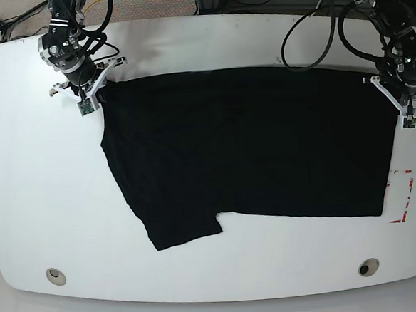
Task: Fold the T-shirt properly
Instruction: 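Pull the shirt edge with the left gripper away from the right gripper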
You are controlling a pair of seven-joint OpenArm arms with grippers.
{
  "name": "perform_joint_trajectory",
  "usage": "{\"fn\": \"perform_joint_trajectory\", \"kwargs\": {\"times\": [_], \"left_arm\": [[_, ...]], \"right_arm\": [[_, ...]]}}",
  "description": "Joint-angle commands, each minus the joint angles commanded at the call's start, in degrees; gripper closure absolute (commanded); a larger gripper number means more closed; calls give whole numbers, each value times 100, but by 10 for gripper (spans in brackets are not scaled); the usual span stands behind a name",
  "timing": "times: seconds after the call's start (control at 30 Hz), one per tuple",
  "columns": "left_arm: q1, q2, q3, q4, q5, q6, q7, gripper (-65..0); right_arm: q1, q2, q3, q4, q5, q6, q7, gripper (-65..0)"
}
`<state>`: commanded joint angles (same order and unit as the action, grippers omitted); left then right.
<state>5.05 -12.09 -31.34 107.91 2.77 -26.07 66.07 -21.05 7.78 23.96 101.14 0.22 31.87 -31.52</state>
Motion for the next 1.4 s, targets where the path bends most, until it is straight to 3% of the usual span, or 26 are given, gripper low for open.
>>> {"fn": "perform_joint_trajectory", "kwargs": {"times": [0.2,0.63,0.7,0.9,1.03,1.4], "left_arm": [[-229,-35,290,-457,0,0,0,0],[-686,-246,325,-1468,0,0,-9,0],[-747,-325,334,-1565,0,0,-9,-47],[-879,-343,334,-1609,0,0,-9,-269],[-976,-484,325,-1600,-44,0,-35,-374],[-1257,-501,149,-1459,-35,9,-976,-379]], "right_arm": [[0,0,9,0,0,0,0,0],[-9,0,18,0,0,0,0,0],[-9,0,18,0,0,0,0,0],[-9,0,18,0,0,0,0,0],[-9,0,18,0,0,0,0,0],[-9,0,0,0,0,9,0,0]]}}
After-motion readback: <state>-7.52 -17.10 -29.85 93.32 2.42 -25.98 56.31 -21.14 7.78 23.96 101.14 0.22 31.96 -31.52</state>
